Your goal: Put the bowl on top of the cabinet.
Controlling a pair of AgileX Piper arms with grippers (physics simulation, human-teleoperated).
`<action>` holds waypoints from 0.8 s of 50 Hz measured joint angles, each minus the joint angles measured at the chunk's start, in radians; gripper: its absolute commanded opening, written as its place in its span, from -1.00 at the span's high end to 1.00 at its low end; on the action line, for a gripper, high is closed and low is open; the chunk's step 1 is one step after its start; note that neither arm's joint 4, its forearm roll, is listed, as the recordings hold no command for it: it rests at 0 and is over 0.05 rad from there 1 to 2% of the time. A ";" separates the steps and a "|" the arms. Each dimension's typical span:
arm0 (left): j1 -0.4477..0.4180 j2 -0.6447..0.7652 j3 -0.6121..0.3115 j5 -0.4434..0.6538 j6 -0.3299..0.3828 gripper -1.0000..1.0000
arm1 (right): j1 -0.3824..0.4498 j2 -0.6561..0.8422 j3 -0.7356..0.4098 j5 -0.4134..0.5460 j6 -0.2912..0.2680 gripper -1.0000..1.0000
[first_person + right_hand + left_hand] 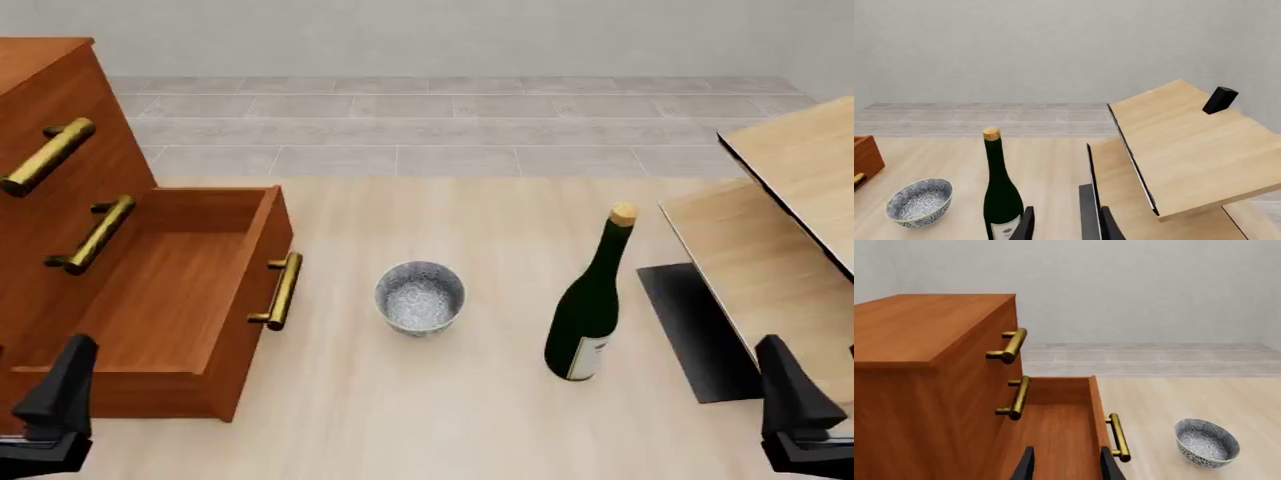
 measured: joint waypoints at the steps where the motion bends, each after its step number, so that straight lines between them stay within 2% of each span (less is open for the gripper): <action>1: 0.001 0.001 -0.001 0.000 0.000 -1.00 | 0.000 0.001 0.000 0.000 0.000 -1.00; 13: 0.012 0.047 -0.006 -0.036 -0.004 -1.00 | 0.000 0.004 -0.002 -0.001 0.000 -1.00; 22: -0.009 0.141 -0.038 -0.080 -0.013 -1.00 | 0.000 0.005 -0.003 -0.001 0.000 -1.00; 40: -0.180 0.429 -0.163 -0.177 -0.023 -1.00 | 0.000 0.005 -0.003 -0.001 0.000 -1.00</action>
